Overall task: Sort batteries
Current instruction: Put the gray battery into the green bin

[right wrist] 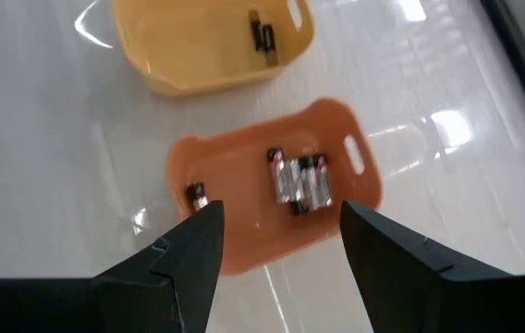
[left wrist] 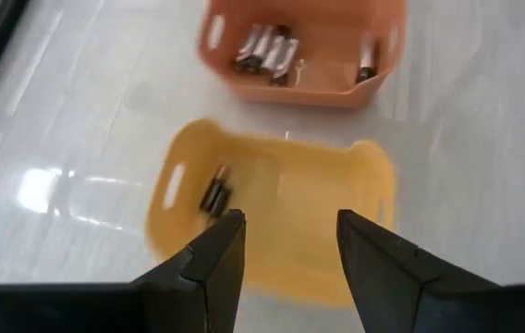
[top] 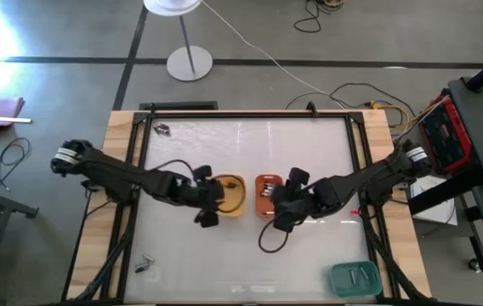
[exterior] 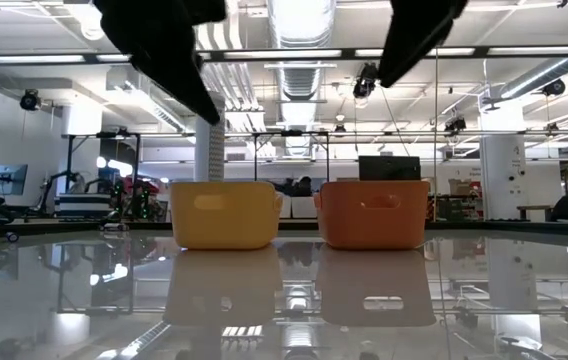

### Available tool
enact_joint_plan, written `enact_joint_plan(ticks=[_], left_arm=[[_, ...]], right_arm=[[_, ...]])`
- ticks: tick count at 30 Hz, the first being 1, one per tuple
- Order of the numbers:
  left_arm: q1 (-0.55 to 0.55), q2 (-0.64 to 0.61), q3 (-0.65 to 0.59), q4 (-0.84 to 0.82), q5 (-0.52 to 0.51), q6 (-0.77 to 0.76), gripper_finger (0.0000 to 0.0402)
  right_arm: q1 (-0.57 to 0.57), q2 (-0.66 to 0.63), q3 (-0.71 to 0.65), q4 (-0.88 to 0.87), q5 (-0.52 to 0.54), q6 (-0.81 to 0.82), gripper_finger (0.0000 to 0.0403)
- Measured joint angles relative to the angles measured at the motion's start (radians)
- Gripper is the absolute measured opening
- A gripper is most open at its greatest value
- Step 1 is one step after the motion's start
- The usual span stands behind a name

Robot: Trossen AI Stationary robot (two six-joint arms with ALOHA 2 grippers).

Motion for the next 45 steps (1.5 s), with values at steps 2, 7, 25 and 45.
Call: enact_joint_plan(ticks=[2,7,25,45], left_arm=[[0.001,-0.067,-0.034,-0.056,-0.007,-0.062,0.0155],[0.014,-0.202,-0.12,-0.392,-0.005,-0.301,0.0155],[0.022,-0.108,-0.254,-0.613,0.198,-0.061,0.0155],[0.217,0.226,-0.13,-0.76,0.241,0.482,0.0155]], right_arm=[[0.015,0.0,-0.023,0.006,0.0,0.022,0.021],[0.043,0.0,-0.061,0.056,0.0,0.046,0.021],[0.048,0.0,-0.096,0.228,0.0,0.039,0.021],[0.08,0.0,-0.201,0.235,0.0,0.138,0.021]])
